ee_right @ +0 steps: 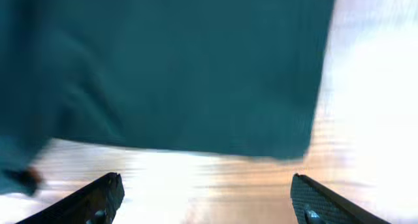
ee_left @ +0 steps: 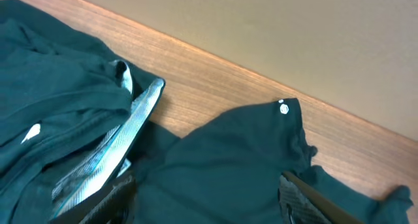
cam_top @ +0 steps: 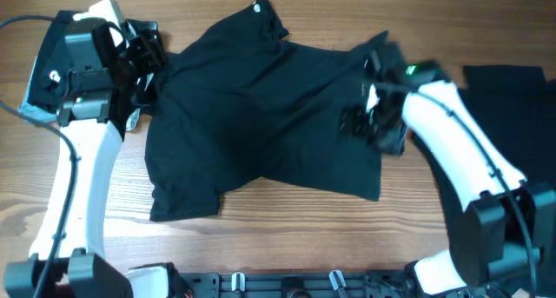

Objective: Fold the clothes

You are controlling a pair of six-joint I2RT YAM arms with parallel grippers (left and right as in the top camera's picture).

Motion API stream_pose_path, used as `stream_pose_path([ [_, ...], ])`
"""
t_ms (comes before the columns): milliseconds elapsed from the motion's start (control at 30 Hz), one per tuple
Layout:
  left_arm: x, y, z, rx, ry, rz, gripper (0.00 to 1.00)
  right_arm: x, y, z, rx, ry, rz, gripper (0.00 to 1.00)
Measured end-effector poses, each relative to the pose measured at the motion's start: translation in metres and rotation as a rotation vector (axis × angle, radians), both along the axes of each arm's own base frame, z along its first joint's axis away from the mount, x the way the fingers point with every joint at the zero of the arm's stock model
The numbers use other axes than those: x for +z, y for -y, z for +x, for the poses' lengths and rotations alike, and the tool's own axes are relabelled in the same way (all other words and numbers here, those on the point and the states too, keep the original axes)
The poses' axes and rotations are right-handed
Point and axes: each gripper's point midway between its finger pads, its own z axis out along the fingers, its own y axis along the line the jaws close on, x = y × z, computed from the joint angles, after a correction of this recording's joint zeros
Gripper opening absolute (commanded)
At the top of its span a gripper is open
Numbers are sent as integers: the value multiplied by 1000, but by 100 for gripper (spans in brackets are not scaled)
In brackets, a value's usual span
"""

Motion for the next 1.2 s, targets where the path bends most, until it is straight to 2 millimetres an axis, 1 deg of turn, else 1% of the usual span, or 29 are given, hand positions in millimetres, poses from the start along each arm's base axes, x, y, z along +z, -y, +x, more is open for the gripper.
stream_pose_path([
  [67, -2, 1, -7, 0, -25, -3, 70, -33, 9, -30, -58, -97, -31, 81],
  [133, -6, 1, -9, 0, -44, -4, 70, -55, 14, -55, -89, -169, -38, 80],
  [167, -6, 1, -10, 0, -46, -4, 70, -67, 14, -64, -103, -188, -27, 80],
  [200, -7, 1, -10, -1, -50, -5, 70, -75, 13, -73, -111, -209, -18, 79],
  [267, -7, 1, -10, 0, -49, -5, 70, -85, 12, -83, -139, -228, -7, 79],
  [300, -7, 1, -10, 0, -48, -5, 70, -88, 12, -84, -150, -228, -3, 81],
  [367, -7, 1, -10, 0, -51, -5, 70, -96, 12, -88, -192, -229, 0, 81],
  [467, -7, 1, -10, 0, -51, -5, 70, -96, 15, -86, -274, -211, 25, 81],
  [600, -7, 1, -11, 0, -52, -5, 70, -94, 19, -81, -369, -230, 112, 80],
  [633, -7, 1, -11, -1, -52, -5, 70, -94, 21, -80, -392, -236, 134, 77],
  [700, -8, 1, -11, 0, -53, -5, 70, -94, 25, -79, -430, -244, 167, 65],
  [733, -8, 1, -11, 0, -54, -5, 70, -94, 29, -78, -441, -242, 170, 52],
  [800, -8, 1, -11, 0, -55, -5, 70, -95, 37, -77, -459, -236, 164, 18],
  [833, -8, 1, -11, 0, -55, -5, 70, -96, 40, -77, -455, -231, 152, 9],
  [867, -8, 1, -11, -1, -55, -5, 70, -97, 43, -78, -448, -228, 139, 4],
  [933, -8, 1, -11, 0, -55, -5, 70, -97, 51, -78, -431, -223, 109, 4],
  [967, -8, 1, -11, 0, -55, -5, 70, -96, 59, -84, -422, -239, 62, 4],
  [1000, -8, 1, -11, 0, -55, -5, 70, -94, 64, -82, -424, -231, 46, 4],
  [1033, -8, 1, -11, -1, -55, -5, 70, -84, 79, -95, -455, -263, -20, 4],
  [1133, -8, 1, -11, -1, -55, -5, 70, -66, 100, -104, -549, -248, -56, 4],
  [1200, -8, 1, -11, 0, -55, -5, 70, -56, 114, -108, -618, -226, -68, 7],
])
